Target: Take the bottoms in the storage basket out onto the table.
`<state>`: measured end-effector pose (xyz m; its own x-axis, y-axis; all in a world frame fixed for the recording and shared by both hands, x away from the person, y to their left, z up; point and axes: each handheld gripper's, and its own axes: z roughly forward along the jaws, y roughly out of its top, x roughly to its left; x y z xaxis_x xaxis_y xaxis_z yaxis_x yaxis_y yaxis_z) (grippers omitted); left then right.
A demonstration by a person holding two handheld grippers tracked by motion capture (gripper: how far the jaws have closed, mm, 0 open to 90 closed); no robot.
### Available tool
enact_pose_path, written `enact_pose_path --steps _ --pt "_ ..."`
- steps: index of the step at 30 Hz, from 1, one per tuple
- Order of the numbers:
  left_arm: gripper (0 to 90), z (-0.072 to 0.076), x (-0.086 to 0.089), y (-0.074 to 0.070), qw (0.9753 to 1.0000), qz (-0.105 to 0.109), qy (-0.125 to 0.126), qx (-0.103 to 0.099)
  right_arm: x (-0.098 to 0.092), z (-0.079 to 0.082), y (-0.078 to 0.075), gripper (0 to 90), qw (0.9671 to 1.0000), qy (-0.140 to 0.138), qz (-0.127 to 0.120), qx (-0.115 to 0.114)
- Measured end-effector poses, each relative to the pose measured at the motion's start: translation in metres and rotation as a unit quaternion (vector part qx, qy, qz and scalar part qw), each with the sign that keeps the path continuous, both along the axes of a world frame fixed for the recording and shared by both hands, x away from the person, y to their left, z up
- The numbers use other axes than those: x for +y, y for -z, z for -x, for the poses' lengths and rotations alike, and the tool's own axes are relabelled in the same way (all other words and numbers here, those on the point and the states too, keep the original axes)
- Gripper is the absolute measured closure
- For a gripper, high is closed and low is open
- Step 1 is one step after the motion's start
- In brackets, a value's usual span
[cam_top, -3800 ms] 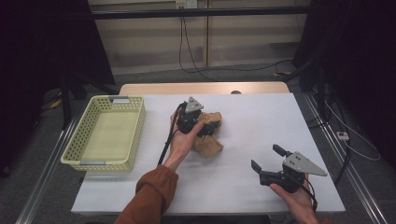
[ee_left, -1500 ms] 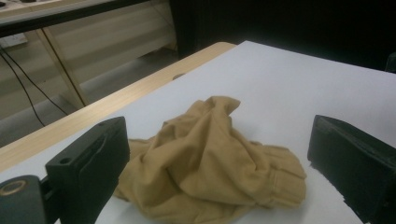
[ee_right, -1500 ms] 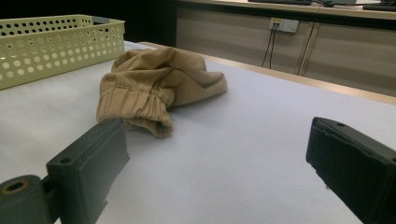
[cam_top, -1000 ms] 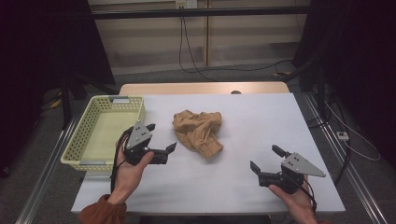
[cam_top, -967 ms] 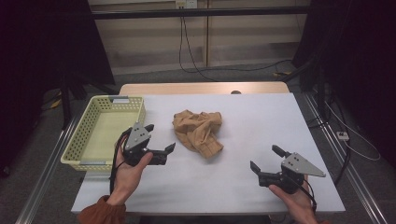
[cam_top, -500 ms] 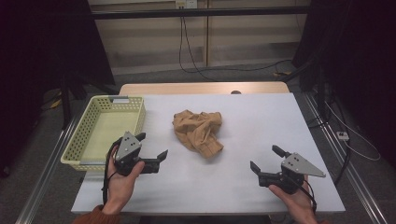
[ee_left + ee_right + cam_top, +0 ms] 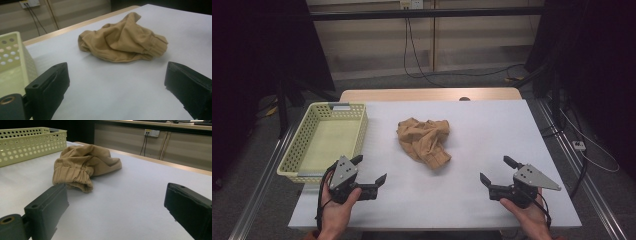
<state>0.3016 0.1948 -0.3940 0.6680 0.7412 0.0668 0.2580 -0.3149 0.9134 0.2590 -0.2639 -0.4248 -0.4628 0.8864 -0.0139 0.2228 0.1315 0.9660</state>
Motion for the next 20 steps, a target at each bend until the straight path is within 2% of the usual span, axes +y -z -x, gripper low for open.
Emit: enact_pose_path --steps 3,5,8,10,12,14,20 --pt "5.9 0.003 0.008 0.002 0.9998 0.006 -0.015 -0.009 -0.001 0.000 0.000 4.9 1.0000 0.001 -0.002 0.001" --pt "5.9 0.004 0.014 0.003 0.9995 0.019 -0.026 -0.007 -0.001 0.001 0.000 4.9 1.0000 0.000 -0.001 -0.001" --pt "5.9 0.005 0.019 0.007 0.9990 0.024 -0.037 -0.005 -0.001 0.000 0.000 5.0 1.0000 0.001 -0.002 0.000" --pt "5.9 0.005 0.021 0.008 0.9990 0.031 -0.033 0.001 -0.001 0.000 0.000 5.0 1.0000 0.000 -0.002 0.000" --pt "5.9 0.006 0.022 0.007 0.9983 0.041 -0.040 -0.006 -0.001 0.001 0.000 5.0 1.0000 -0.002 -0.001 -0.002" --pt "5.9 0.005 0.023 0.007 0.9983 0.036 -0.045 -0.006 -0.001 0.001 0.000 5.0 1.0000 -0.003 -0.001 -0.002" --pt "5.9 0.003 0.016 0.009 0.9977 0.038 -0.055 0.001 -0.001 0.000 0.000 5.0 1.0000 -0.001 0.000 0.000"
